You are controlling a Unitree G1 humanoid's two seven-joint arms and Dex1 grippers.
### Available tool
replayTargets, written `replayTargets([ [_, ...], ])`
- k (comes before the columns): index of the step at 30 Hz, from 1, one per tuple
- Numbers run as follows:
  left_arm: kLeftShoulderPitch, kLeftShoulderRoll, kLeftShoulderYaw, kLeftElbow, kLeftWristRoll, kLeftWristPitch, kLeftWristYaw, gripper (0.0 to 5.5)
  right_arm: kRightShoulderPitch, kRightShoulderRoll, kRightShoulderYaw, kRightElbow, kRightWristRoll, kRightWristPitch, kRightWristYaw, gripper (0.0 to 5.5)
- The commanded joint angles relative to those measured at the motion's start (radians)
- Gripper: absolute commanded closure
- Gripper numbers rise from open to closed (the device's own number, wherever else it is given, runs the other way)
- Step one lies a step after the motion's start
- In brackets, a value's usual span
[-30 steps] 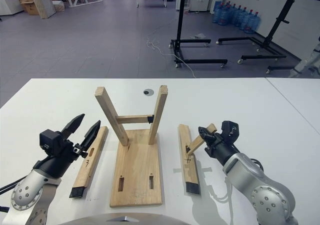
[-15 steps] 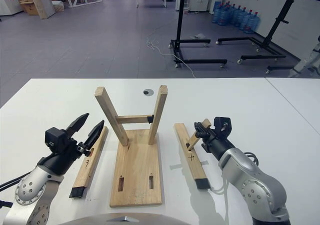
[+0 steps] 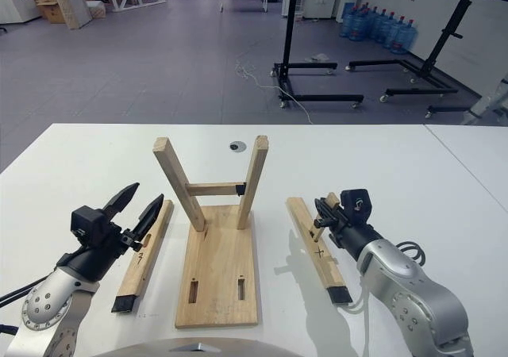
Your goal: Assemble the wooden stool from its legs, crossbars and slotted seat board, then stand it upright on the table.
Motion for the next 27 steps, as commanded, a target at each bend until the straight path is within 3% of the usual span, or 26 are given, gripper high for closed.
replayTargets([
  [1, -0.019, 0.01, 0.005, 0.023, 0.008, 0.001, -0.002, 2.66, 0.064, 0.05, 0.057, 0.117, -0.1, -0.034, 0.035, 5.12],
  [7, -0.03, 0.013, 0.014, 0.039, 0.006, -0.002, -0.008, 2.66, 0.074, 0.07, 0.081, 0.153, -0.217, -0.156, 0.107, 5.12],
  [22, -0.024, 0.001, -0.001, 0.063, 0.023, -0.014, -0.003, 2.66, 0.023, 0.076, 0.054, 0.177, -0.227, -0.122, 0.171, 5.12],
  [27, -0.044, 0.003, -0.002, 0.09, 0.031, -0.031, -0.005, 2.66, -0.033, 0.099, 0.032, 0.172, -0.163, -0.058, 0.206, 4.18],
])
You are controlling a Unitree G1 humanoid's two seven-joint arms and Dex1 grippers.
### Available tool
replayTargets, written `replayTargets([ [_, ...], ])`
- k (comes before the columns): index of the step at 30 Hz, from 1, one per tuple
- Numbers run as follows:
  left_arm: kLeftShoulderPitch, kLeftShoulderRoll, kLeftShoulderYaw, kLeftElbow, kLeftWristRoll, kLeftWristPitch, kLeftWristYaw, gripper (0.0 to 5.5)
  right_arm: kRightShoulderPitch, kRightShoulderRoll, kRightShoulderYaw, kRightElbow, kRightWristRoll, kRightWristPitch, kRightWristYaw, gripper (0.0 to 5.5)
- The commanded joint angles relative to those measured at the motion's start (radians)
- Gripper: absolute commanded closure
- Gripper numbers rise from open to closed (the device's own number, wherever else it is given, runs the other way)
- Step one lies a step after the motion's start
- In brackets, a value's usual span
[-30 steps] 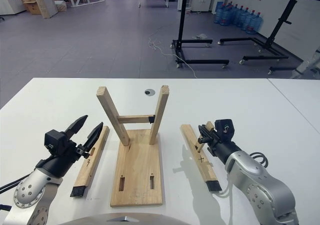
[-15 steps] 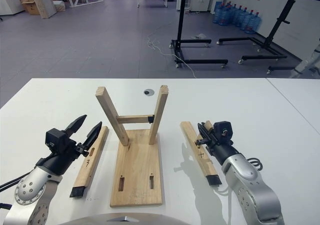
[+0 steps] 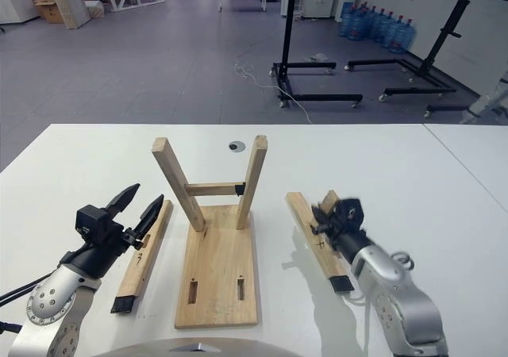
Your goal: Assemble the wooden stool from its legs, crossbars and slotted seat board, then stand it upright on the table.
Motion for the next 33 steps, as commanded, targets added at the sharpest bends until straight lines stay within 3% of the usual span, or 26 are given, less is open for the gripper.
replayTargets([
  [1, -0.019, 0.006, 0.004, 0.026, 0.015, -0.016, -0.002, 2.66, -0.056, 0.018, -0.038, -0.015, 0.061, 0.041, 0.033, 4.06],
  [5, -0.032, 0.014, 0.018, 0.04, 0.014, -0.031, -0.006, 2.66, -0.095, 0.038, -0.08, -0.032, 0.112, 0.059, 0.042, 3.5],
  [15, -0.057, 0.03, 0.076, 0.069, 0.025, -0.064, -0.005, 2.66, -0.362, -0.013, -0.202, 0.015, 0.198, 0.084, 0.089, 3.5],
  [24, -0.054, 0.031, 0.104, 0.076, 0.033, -0.086, 0.002, 2.66, -0.547, -0.052, -0.21, 0.09, 0.211, 0.116, 0.112, 3.5],
  [29, -0.061, 0.028, 0.094, 0.081, 0.041, -0.082, 0.0, 2.66, -0.569, -0.073, -0.183, 0.097, 0.184, 0.118, 0.14, 3.5],
  [33, -0.077, 0.034, 0.08, 0.092, 0.041, -0.075, -0.01, 2.66, -0.425, -0.07, -0.055, 0.13, 0.044, 0.05, 0.186, 3.5],
])
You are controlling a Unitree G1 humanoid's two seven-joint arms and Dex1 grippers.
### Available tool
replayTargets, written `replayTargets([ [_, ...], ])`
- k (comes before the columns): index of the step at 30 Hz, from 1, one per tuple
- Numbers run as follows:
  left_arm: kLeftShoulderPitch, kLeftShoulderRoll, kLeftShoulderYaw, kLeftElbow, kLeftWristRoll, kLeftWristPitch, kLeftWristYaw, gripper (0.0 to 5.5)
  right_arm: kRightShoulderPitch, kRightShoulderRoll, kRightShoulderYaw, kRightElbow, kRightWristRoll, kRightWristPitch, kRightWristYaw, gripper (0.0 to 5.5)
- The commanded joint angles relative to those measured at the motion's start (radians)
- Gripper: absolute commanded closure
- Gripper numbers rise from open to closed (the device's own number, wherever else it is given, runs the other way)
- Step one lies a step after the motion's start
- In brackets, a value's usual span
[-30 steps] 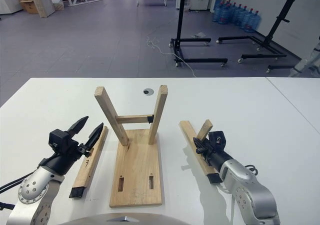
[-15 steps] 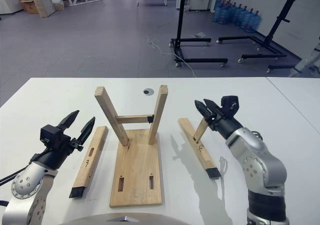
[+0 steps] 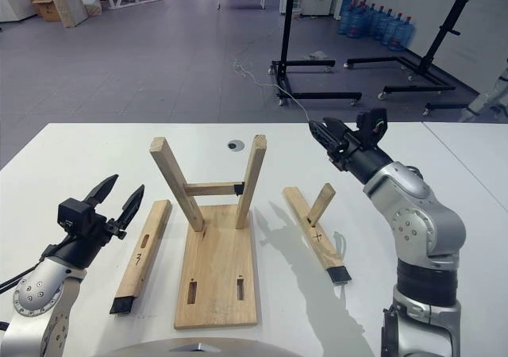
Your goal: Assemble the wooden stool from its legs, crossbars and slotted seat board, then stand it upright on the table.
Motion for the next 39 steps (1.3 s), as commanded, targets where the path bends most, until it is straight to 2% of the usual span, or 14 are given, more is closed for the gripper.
replayTargets([
  [1, -0.025, 0.013, -0.022, 0.016, 0.009, 0.007, -0.016, 2.66, 0.151, 0.021, 0.12, 0.046, -0.124, -0.056, 0.03, 3.5],
  [5, -0.024, 0.019, -0.025, 0.019, 0.004, 0.013, -0.024, 2.66, 0.185, 0.075, 0.11, 0.074, -0.12, -0.066, 0.009, 3.5],
  [12, 0.011, 0.008, -0.026, 0.018, 0.01, -0.003, -0.022, 2.66, 0.099, 0.085, -0.037, 0.056, -0.032, -0.042, -0.047, 3.5],
  [19, 0.048, 0.002, -0.03, -0.004, 0.006, -0.017, -0.028, 2.66, -0.05, -0.008, -0.114, 0.201, -0.108, -0.1, -0.05, 3.5],
  [21, 0.065, -0.006, -0.034, -0.016, 0.011, -0.019, -0.019, 2.66, 0.028, -0.039, -0.101, 0.225, -0.155, -0.106, -0.021, 3.5],
  [25, 0.096, -0.029, -0.061, -0.031, 0.021, -0.024, -0.002, 2.66, 0.351, 0.003, -0.08, 0.093, -0.227, -0.046, -0.078, 3.5],
  [29, 0.136, -0.041, -0.079, -0.058, 0.034, -0.021, 0.013, 2.66, 0.597, 0.019, -0.08, -0.124, -0.182, 0.004, -0.022, 2.83],
  [34, 0.172, -0.048, -0.08, -0.088, 0.041, -0.015, 0.029, 2.66, 0.645, -0.002, -0.113, -0.23, -0.107, 0.065, 0.031, 2.04],
  [36, 0.179, -0.056, -0.085, -0.097, 0.042, -0.013, 0.039, 2.66, 0.651, -0.017, -0.089, -0.24, -0.107, 0.083, 0.05, 1.75],
  [39, 0.177, -0.06, -0.089, -0.1, 0.041, -0.007, 0.046, 2.66, 0.648, -0.05, -0.01, -0.23, -0.16, 0.084, 0.064, 1.7],
])
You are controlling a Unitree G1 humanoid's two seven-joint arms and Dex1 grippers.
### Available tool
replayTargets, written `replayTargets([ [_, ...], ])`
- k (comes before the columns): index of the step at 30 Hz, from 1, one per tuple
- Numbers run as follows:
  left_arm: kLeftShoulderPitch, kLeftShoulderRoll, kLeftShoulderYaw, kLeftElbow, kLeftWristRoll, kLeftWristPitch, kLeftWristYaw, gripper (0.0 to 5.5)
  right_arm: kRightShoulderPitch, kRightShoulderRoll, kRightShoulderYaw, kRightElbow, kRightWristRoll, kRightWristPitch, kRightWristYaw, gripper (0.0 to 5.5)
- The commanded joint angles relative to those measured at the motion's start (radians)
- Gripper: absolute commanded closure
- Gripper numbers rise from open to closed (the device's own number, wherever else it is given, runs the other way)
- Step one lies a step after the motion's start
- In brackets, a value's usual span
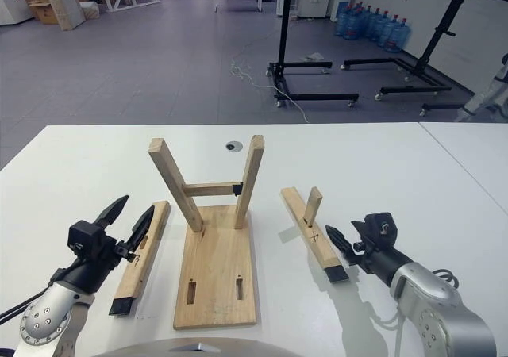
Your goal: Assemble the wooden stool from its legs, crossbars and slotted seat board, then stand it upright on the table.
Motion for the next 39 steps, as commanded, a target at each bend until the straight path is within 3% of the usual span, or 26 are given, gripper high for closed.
replayTargets([
  [1, -0.002, 0.0, -0.011, -0.019, 0.004, 0.017, 0.006, 2.66, -0.001, -0.045, 0.099, 0.008, -0.07, 0.013, 0.011, 1.7],
  [8, -0.029, 0.037, -0.007, -0.014, -0.012, 0.05, -0.025, 2.66, 0.018, -0.026, 0.223, 0.026, -0.182, 0.072, -0.062, 1.7],
  [17, -0.055, 0.033, -0.017, 0.015, -0.008, 0.052, -0.031, 2.66, -0.05, 0.029, 0.201, 0.051, -0.124, 0.186, -0.074, 3.28],
  [20, -0.059, 0.025, -0.023, 0.023, -0.006, 0.049, -0.025, 2.66, -0.1, 0.015, 0.194, 0.066, -0.124, 0.19, -0.061, 3.44],
  [25, -0.085, 0.009, -0.008, 0.04, -0.055, 0.063, -0.024, 2.66, -0.307, 0.056, 0.13, 0.214, -0.14, 0.09, -0.082, 3.45],
  [30, -0.136, 0.024, 0.019, 0.018, -0.258, 0.09, -0.113, 2.66, -0.567, 0.12, 0.033, 0.438, -0.124, -0.173, -0.056, 3.45],
  [32, -0.159, 0.048, 0.041, 0.01, -0.391, 0.121, -0.179, 2.66, -0.653, 0.15, -0.056, 0.481, -0.031, -0.306, 0.018, 3.45],
  [35, -0.182, 0.096, 0.073, 0.002, -0.631, 0.194, -0.309, 2.66, -0.723, 0.141, -0.141, 0.4, 0.453, -0.077, 0.249, 3.45],
  [37, -0.183, 0.151, 0.08, 0.025, -0.73, 0.259, -0.405, 2.66, -0.681, 0.096, -0.119, 0.301, 0.733, 0.094, 0.337, 3.45],
  [39, -0.185, 0.21, 0.078, 0.024, -0.804, 0.329, -0.473, 2.66, -0.619, 0.04, -0.045, 0.212, 0.792, 0.18, 0.444, 3.45],
])
